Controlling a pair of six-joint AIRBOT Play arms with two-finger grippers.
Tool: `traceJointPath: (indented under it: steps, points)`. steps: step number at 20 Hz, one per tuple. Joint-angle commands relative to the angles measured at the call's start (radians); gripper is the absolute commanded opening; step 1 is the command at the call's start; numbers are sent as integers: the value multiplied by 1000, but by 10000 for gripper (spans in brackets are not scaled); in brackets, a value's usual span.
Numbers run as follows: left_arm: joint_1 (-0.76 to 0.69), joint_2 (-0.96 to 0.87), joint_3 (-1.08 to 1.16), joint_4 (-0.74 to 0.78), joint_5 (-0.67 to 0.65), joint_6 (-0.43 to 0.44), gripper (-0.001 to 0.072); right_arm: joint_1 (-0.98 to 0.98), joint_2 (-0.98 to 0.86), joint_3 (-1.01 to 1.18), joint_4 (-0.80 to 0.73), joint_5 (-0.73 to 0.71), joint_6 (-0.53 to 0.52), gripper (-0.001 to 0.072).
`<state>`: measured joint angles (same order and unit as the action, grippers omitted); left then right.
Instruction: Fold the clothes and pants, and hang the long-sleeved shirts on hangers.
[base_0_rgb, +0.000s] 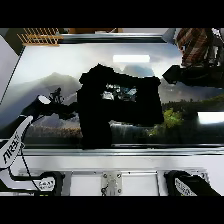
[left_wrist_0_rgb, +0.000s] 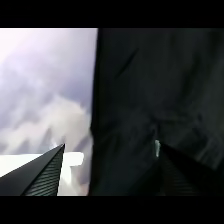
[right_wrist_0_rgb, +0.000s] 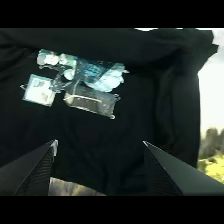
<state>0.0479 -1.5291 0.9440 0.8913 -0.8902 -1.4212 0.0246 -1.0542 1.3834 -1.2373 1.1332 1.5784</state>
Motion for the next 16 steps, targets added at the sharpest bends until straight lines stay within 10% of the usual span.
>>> traceJointPath:
  steps: [1,4,6,12,16]
  points:
    - [-38,-61,47,-81,19,27,617,4,6,-6,20,0,0,577]
    - [-98,-105,114,-75,-19,26,590,4,7,-6,20,1,0,577]
    - [-121,-116,145,-68,-56,27,18,-4,7,-6,14,11,0,578]
    - [-76,58,72,65,-71,27,13,-266,27,-199,-52,147,57,579]
    - [-61,205,-84,69,-64,27,13,-455,14,-578,6,-28,198,590]
